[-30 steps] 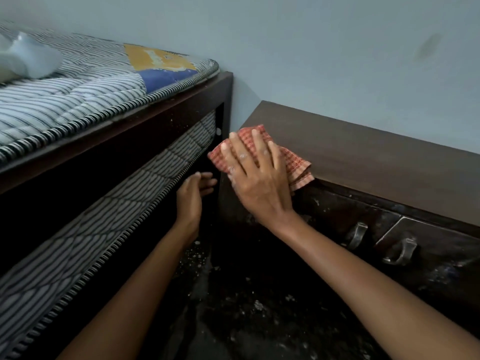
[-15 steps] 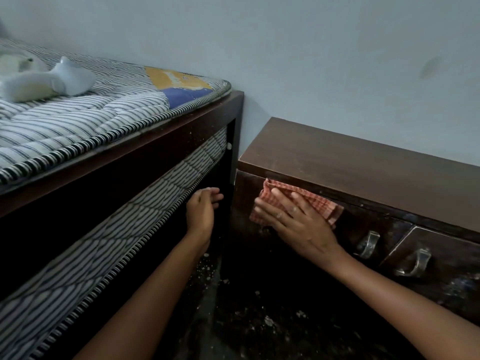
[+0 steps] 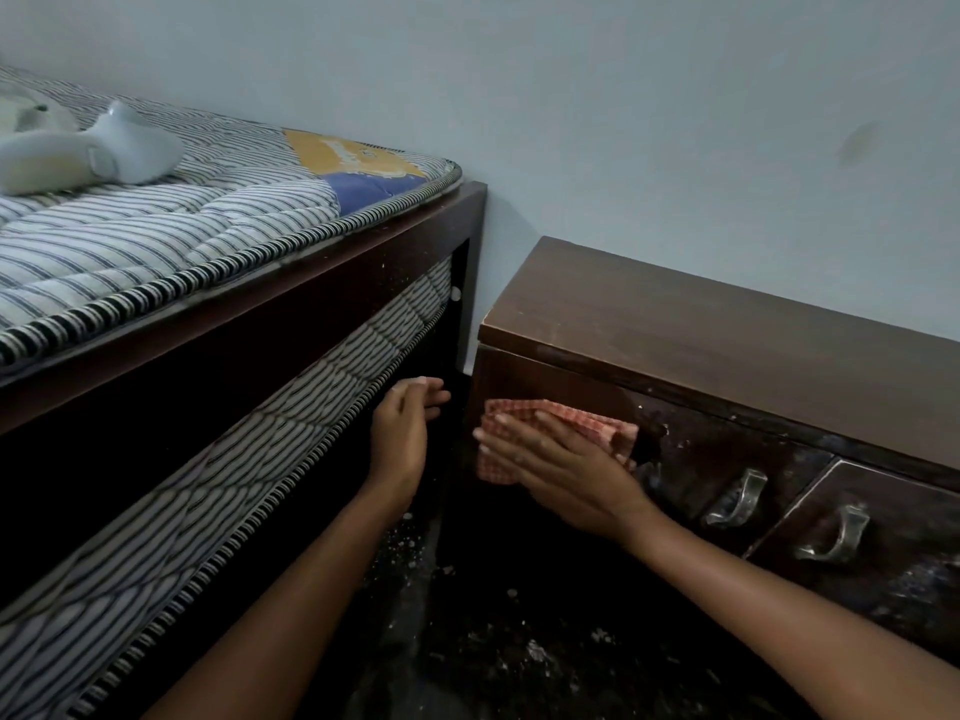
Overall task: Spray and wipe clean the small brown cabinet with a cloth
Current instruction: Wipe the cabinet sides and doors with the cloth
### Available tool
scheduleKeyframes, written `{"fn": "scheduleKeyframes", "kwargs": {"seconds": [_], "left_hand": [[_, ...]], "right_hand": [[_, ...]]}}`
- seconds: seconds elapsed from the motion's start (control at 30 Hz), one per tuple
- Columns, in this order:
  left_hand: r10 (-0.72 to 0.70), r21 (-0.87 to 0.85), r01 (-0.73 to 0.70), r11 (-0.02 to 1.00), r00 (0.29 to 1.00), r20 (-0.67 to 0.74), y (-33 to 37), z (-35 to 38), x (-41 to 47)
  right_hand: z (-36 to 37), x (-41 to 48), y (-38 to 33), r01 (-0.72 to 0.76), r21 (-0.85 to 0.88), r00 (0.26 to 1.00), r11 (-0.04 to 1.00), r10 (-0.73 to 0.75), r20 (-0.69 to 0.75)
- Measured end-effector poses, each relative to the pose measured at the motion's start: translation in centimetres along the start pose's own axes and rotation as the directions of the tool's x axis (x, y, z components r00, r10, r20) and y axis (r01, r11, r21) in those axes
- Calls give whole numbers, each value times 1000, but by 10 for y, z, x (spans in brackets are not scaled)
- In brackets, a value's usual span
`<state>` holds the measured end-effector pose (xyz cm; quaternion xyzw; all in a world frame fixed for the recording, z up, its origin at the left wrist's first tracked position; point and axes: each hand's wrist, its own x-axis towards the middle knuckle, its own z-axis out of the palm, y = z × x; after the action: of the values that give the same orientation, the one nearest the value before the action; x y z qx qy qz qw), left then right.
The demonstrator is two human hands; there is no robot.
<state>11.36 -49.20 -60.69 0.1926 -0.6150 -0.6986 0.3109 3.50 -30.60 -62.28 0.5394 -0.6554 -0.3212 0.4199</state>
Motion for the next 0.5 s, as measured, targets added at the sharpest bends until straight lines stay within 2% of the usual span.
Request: {"fn": "scheduleKeyframes", "kwargs": {"seconds": [0.07, 0.13, 0.23, 0.4, 0.5], "left_hand": [[-29, -17, 30, 999, 999, 34, -1, 2, -1], [-61, -26, 62, 998, 997, 41, -5, 2, -4], [-98, -33, 98, 995, 995, 22, -13, -3, -4], [-74, -50, 74, 996, 997, -14, -16, -6, 0], [-64, -90, 60, 994, 997, -49, -19, -3, 1]], "right_hand": [[-2, -23, 12, -60, -21, 998, 998, 59, -38], [-11, -34, 29, -180, -60, 982, 982, 176, -70], [-21, -19, 44, -292, -152, 954, 944, 276, -120], [-24, 39, 35, -286, -84, 947, 954, 269, -177], [-25, 76, 27, -242, -59, 961, 968, 231, -151]]}}
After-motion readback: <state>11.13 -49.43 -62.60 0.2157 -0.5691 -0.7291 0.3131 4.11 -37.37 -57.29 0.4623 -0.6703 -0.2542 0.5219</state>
